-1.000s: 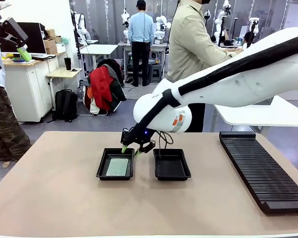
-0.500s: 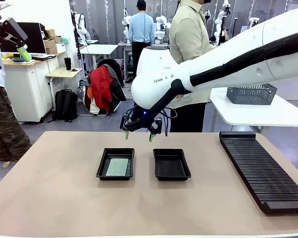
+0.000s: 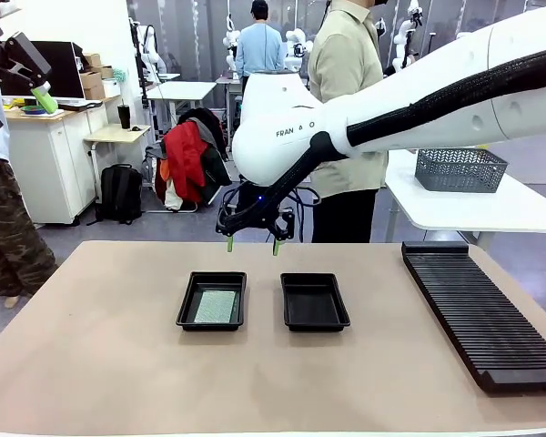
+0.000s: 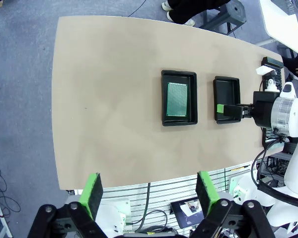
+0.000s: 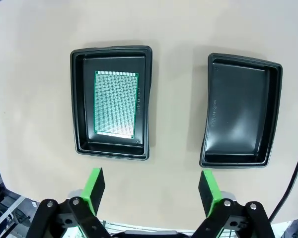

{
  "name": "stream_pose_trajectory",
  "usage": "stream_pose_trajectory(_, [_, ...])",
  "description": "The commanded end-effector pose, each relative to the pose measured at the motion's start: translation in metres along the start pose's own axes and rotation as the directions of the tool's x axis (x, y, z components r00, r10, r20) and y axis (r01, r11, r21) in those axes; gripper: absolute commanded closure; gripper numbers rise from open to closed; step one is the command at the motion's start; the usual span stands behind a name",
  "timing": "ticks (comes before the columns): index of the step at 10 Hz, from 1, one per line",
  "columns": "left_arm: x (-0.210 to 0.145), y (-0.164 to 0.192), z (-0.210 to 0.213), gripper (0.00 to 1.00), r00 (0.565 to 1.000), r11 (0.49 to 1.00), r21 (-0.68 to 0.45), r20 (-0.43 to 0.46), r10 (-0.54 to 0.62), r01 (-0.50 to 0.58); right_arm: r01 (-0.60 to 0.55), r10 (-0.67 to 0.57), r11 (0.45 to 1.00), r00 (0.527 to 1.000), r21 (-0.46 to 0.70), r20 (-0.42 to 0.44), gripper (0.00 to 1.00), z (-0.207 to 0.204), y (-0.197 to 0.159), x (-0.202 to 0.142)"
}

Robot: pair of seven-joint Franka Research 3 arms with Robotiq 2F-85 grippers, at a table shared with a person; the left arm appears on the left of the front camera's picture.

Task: Inspect and transfer BCBs to ESD trays.
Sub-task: Pick up the Blank PCB from the PCB Rack and place it in the left ESD tray, then pick up the ESD tray and place it on the left side of the table.

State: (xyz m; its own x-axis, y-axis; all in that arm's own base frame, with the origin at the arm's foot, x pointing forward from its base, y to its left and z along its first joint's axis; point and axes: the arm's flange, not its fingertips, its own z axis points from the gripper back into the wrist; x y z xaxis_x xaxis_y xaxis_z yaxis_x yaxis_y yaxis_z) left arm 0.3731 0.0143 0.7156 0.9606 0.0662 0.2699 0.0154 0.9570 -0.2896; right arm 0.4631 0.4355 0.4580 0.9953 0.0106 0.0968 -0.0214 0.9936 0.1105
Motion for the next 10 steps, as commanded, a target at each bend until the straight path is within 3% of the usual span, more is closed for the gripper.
stream_pose_trajectory(1, [-0.0005, 0.0007, -0.0012, 0.0, 1.0, 1.0, 0.001, -0.001, 0.006, -0.006, -0.005, 0.005, 1.0, 1.0, 0.005, 0.003, 0.0, -0.0009, 0.0003, -0.0009])
stream_pose_trajectory(10, [-0.0005, 0.0007, -0.0012, 0.0, 1.0, 1.0, 0.001, -0.001, 0.006, -0.006, -0.005, 0.005, 1.0, 1.0, 0.005, 0.003, 0.0, -0.0009, 0.0003, -0.0009])
